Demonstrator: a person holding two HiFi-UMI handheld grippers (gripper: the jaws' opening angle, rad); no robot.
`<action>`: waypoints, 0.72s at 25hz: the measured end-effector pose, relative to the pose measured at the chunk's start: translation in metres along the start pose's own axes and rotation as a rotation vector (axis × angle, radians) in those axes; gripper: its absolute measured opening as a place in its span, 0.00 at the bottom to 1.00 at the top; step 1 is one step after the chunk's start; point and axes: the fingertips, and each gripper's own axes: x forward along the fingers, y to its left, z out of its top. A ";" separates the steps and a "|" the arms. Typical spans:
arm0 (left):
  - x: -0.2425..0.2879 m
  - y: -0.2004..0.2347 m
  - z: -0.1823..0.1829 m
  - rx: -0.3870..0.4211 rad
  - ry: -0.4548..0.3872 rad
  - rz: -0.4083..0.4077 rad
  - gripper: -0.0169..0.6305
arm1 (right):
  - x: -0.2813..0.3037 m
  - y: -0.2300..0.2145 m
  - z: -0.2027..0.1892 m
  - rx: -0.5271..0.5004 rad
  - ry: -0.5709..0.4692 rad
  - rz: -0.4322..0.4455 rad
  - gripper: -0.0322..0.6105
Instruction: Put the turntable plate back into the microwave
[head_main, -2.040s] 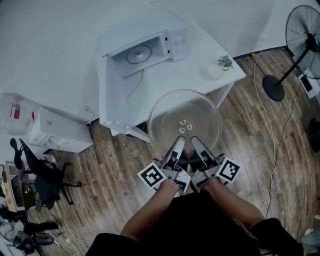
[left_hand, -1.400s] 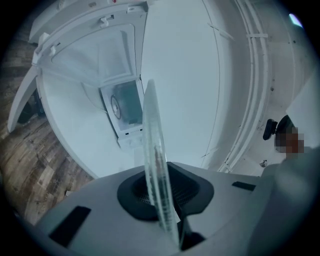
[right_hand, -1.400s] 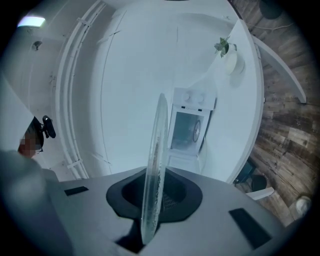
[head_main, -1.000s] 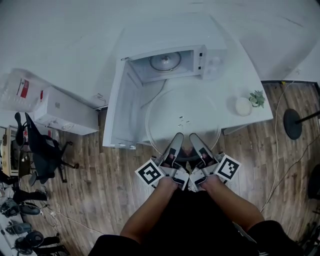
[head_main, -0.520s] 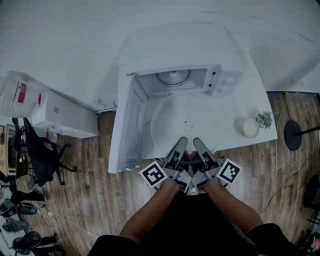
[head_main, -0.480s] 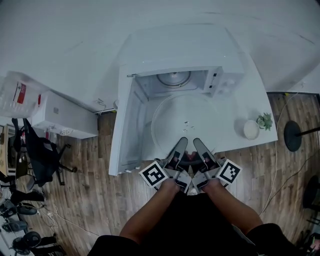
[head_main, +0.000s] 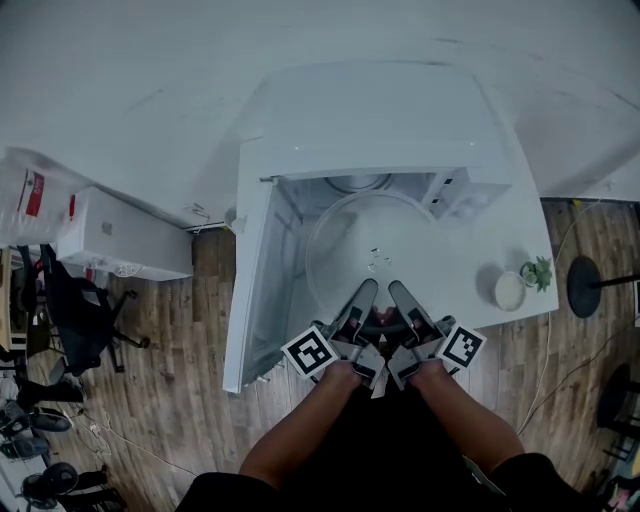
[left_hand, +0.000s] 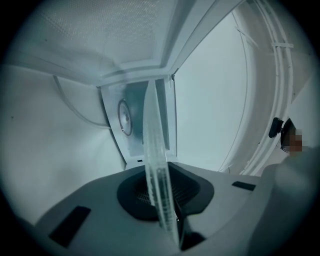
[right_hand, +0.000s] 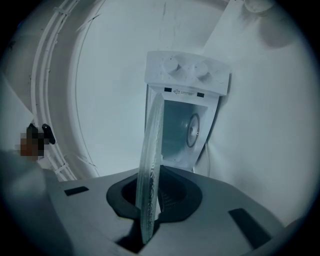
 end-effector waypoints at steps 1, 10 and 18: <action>0.006 0.003 0.004 -0.004 0.002 0.002 0.10 | 0.005 -0.005 0.004 0.005 0.000 -0.005 0.12; 0.053 0.030 0.041 -0.043 -0.050 0.017 0.09 | 0.055 -0.042 0.030 0.039 0.073 -0.049 0.12; 0.086 0.053 0.068 -0.110 -0.111 0.017 0.09 | 0.070 -0.060 0.046 0.030 0.122 -0.067 0.14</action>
